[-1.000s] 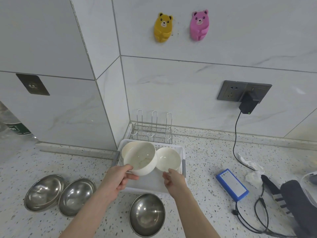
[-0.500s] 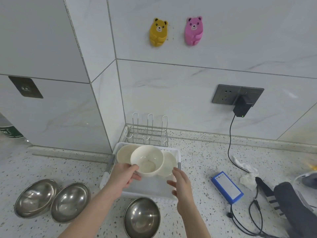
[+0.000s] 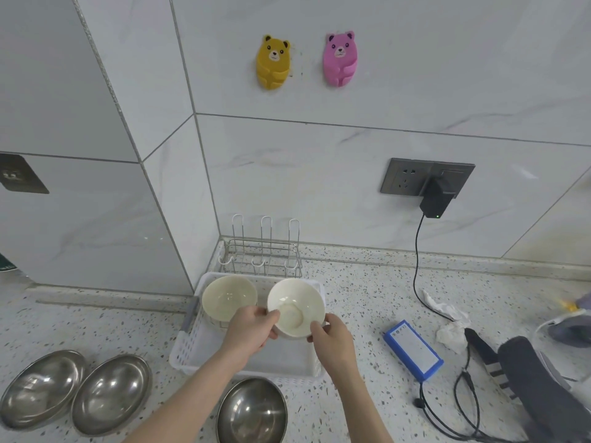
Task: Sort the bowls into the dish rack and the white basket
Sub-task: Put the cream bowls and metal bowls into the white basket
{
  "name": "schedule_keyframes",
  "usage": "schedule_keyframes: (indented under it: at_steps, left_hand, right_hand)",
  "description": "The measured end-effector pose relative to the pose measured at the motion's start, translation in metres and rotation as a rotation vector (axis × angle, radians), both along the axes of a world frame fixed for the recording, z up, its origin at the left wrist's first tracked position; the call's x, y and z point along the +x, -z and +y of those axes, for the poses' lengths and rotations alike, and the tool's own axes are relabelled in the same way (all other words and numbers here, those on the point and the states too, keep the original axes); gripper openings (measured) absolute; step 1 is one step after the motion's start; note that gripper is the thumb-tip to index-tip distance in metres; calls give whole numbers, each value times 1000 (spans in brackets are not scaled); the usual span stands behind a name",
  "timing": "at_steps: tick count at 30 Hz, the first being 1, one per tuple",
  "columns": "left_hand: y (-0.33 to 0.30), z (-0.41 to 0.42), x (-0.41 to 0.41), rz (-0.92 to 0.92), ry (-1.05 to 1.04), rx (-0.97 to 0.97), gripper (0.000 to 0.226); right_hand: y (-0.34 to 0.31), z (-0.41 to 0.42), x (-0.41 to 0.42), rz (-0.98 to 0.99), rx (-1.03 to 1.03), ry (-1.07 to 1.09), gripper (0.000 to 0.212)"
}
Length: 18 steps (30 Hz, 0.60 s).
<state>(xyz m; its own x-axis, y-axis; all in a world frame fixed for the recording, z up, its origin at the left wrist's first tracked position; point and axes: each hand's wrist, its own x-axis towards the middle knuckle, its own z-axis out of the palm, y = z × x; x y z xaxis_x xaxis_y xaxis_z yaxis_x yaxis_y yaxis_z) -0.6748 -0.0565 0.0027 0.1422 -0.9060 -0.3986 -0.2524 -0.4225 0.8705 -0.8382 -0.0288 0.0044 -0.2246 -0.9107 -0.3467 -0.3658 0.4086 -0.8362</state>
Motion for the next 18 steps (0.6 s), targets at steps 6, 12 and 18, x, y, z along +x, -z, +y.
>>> schedule_keyframes:
  at_steps: [6,12,18]
  left_hand:
    - [3,5,-5,86,-48,9,30]
    - [7,8,-3,149,-52,83,20]
    - [18,1,1,86,-83,146,28]
  right_hand:
    - [9,-10,3,81,-31,55,20]
    - [14,-14,6,94,-29,61,27]
    - [14,-18,7,198,-28,-14,28]
